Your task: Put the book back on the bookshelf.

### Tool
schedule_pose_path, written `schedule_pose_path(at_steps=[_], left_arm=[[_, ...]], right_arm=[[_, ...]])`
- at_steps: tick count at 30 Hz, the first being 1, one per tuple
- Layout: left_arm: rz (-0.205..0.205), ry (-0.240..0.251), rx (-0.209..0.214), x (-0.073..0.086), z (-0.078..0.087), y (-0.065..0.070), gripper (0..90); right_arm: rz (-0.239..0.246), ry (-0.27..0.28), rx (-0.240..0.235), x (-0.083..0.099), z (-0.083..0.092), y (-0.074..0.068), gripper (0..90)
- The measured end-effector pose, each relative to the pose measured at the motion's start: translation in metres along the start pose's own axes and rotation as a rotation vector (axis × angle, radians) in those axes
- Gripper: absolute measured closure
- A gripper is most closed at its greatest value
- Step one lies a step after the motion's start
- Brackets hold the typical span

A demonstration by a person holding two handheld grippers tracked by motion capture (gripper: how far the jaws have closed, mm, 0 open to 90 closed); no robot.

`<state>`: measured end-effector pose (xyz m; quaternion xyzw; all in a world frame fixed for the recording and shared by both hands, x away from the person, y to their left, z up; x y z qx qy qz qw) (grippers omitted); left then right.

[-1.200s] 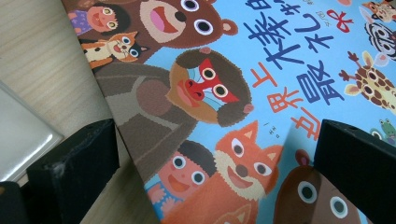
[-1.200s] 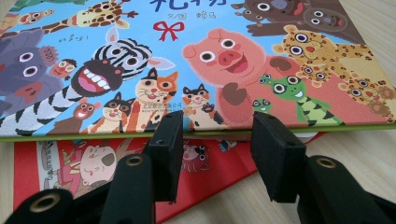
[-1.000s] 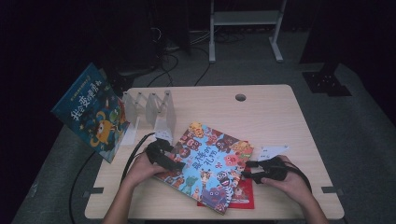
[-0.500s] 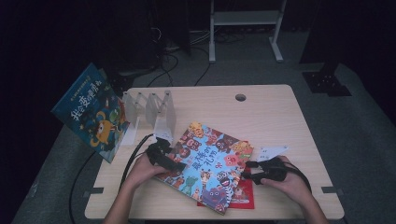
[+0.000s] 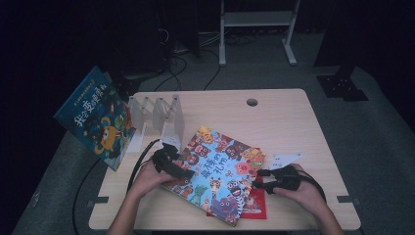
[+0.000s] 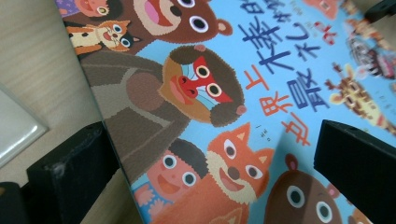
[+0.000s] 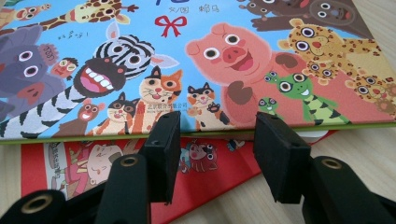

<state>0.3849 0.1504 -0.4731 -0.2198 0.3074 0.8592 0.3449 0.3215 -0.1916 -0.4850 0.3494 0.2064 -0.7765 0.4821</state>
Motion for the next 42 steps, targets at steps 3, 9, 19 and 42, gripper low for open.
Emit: schedule_pose_path(at_steps=[3,9,19,42], left_arm=[[-0.006,0.016,0.007,-0.002,0.004,0.002,0.0],[-0.02,0.037,0.014,-0.008,0.013,0.007,0.0],[-0.036,0.089,0.008,-0.018,0.031,0.011,0.0],[-0.111,0.148,0.028,-0.052,0.065,0.028,13.1]], right_arm=[[-0.001,0.001,0.001,0.0,0.0,0.0,50.2],[-0.011,0.004,0.003,0.0,0.0,0.0,50.3],[-0.013,0.016,0.011,-0.004,-0.006,-0.005,50.4],[-0.004,0.026,0.044,-0.01,-0.012,-0.012,54.2]])
Point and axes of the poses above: each handheld gripper's, and its own axes: z roughly backward along the jaws, x roughly out of its underside, y roughly to its right, the point moved 4 cm from there along -z, roughly forward along the jaws, and after that the axes turned 7 degrees about z, right-handed, at the moved point
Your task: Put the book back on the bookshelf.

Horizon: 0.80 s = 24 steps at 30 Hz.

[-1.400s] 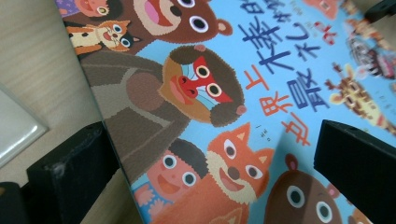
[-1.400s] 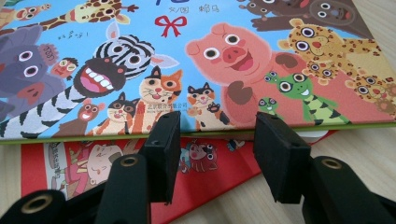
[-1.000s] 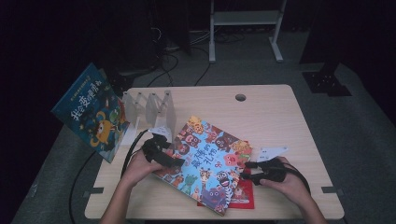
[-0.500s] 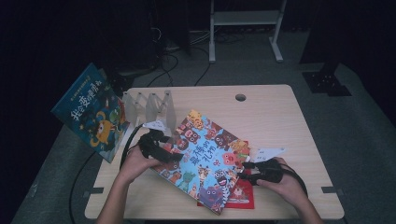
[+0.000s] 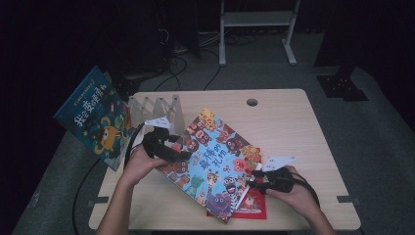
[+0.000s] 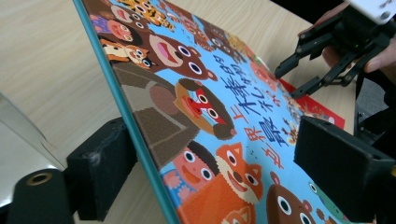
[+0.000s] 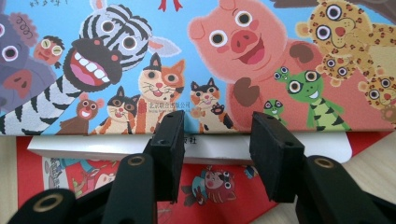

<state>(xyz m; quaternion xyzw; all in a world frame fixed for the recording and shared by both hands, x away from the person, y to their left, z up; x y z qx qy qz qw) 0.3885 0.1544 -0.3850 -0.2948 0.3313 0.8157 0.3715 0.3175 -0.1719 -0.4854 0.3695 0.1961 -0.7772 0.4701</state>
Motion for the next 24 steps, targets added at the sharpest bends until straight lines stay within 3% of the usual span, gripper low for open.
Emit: schedule_pose_path(at_steps=[7,16,24], left_arm=[[-0.019,-0.007,-0.004,-0.011,0.006,0.003,21.4],[-0.014,0.004,0.018,-0.021,0.013,0.002,34.8],[0.005,-0.019,0.003,-0.025,0.015,-0.002,42.1]], right_arm=[[0.009,0.007,0.011,-0.002,-0.002,-0.001,54.2],[0.007,0.011,0.018,-0.003,-0.004,-0.004,56.0],[0.003,0.014,0.022,-0.005,-0.007,-0.007,56.4]])
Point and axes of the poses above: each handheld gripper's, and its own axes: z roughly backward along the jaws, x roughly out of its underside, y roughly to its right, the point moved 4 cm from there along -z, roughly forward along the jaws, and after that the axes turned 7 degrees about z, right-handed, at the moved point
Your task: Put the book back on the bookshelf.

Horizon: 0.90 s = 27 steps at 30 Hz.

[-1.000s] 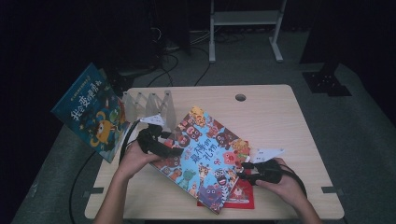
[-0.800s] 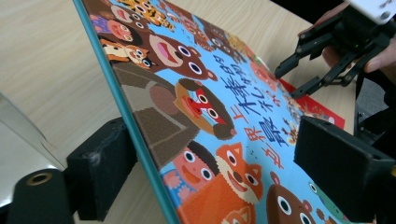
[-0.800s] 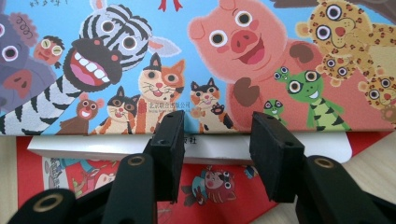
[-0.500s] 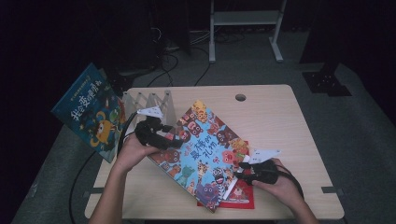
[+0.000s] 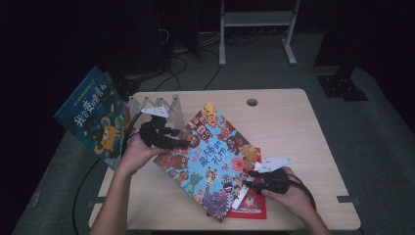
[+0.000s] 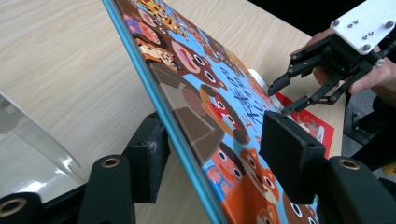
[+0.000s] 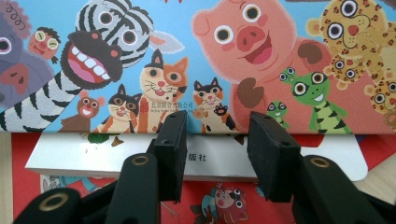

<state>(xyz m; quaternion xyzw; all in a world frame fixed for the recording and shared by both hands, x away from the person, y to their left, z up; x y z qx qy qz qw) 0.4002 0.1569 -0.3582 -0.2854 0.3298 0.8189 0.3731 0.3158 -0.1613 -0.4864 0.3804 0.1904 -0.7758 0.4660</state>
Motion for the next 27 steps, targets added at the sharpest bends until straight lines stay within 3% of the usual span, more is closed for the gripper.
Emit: schedule_pose_path(at_steps=[12,14,17,24,27], left_arm=[[0.045,-0.042,-0.004,-0.008,0.003,-0.003,52.8],[0.058,-0.036,0.017,-0.01,0.004,-0.003,55.2],[0.062,0.005,0.108,-0.014,0.007,0.001,59.8],[0.064,-0.033,0.109,-0.022,0.007,0.007,61.7],[0.085,-0.054,0.106,-0.024,0.007,0.008,62.4]], right_arm=[[-0.011,0.004,0.008,-0.002,-0.002,-0.001,56.4],[-0.014,0.003,0.008,-0.002,-0.002,-0.002,56.3],[-0.014,0.007,0.007,-0.002,-0.003,-0.002,57.3],[-0.007,0.011,0.006,-0.002,-0.003,-0.002,58.0],[-0.011,0.011,0.005,-0.002,-0.003,-0.002,58.0]])
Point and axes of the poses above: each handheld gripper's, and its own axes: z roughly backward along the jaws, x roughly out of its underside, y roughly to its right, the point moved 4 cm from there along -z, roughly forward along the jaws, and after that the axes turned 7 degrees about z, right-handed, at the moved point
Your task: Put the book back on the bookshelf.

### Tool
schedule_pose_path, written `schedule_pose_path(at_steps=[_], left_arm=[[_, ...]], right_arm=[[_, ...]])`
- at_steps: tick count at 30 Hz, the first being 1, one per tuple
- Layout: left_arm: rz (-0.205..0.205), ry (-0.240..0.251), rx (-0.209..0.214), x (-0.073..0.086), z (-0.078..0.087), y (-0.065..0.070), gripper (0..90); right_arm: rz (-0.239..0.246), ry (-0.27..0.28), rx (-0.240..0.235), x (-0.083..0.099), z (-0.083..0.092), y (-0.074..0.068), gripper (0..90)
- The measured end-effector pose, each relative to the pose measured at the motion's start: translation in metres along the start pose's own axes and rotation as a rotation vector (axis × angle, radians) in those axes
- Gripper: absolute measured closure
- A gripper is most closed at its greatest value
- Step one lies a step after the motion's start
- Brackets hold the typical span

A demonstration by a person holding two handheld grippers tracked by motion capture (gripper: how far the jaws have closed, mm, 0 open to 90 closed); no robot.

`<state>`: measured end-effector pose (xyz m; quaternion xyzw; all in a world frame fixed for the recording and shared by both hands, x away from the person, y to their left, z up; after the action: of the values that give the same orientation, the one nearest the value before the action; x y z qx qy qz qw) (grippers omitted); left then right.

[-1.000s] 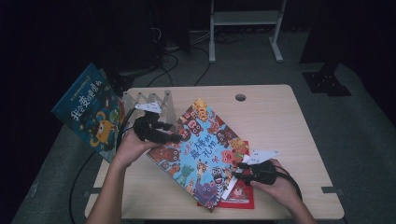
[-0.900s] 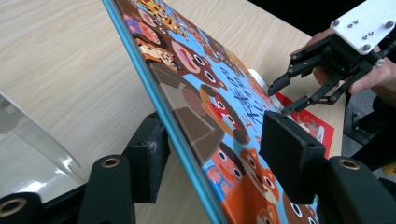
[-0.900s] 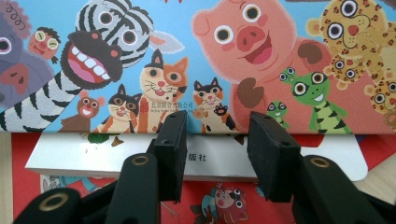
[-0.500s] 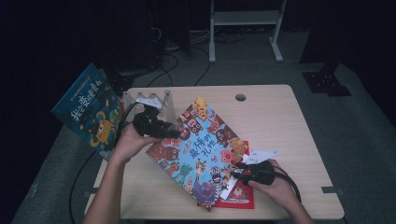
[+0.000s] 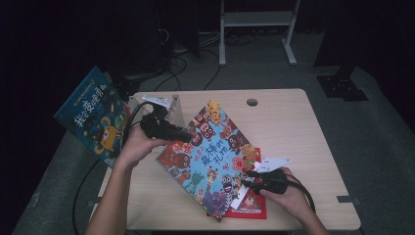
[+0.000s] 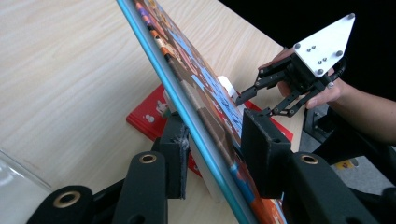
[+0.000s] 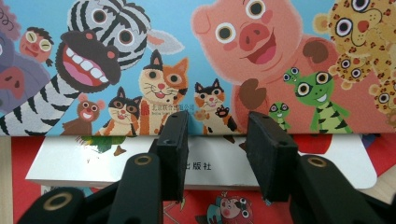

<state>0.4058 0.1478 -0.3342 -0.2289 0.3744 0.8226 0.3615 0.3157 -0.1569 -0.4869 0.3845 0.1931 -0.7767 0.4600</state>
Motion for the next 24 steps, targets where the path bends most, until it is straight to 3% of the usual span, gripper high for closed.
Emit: schedule_pose_path(at_steps=[4,9,17,24], left_arm=[[0.049,-0.028,-0.003,-0.003,0.0,0.001,64.3],[0.074,-0.033,0.005,-0.007,0.001,0.004,67.1],[0.085,-0.038,-0.011,-0.017,0.006,0.008,69.5],[0.068,-0.033,-0.042,-0.024,0.017,0.01,71.5]], right_arm=[[0.005,0.001,0.001,0.0,0.0,0.0,58.0],[0.003,0.001,-0.003,0.0,0.0,0.0,57.7],[0.007,0.013,-0.006,0.0,-0.002,0.001,55.7],[0.006,0.016,-0.002,0.0,-0.002,0.003,55.3]])
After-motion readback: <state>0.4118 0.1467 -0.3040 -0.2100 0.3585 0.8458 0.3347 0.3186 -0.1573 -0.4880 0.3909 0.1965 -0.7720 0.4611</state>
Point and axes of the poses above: each handheld gripper's, and its own axes: z roughly backward along the jaws, x roughly out of its underside, y roughly to its right, the point moved 4 cm from there along -z, roughly forward along the jaws, and after that the axes turned 7 degrees about z, right-handed, at the moved point
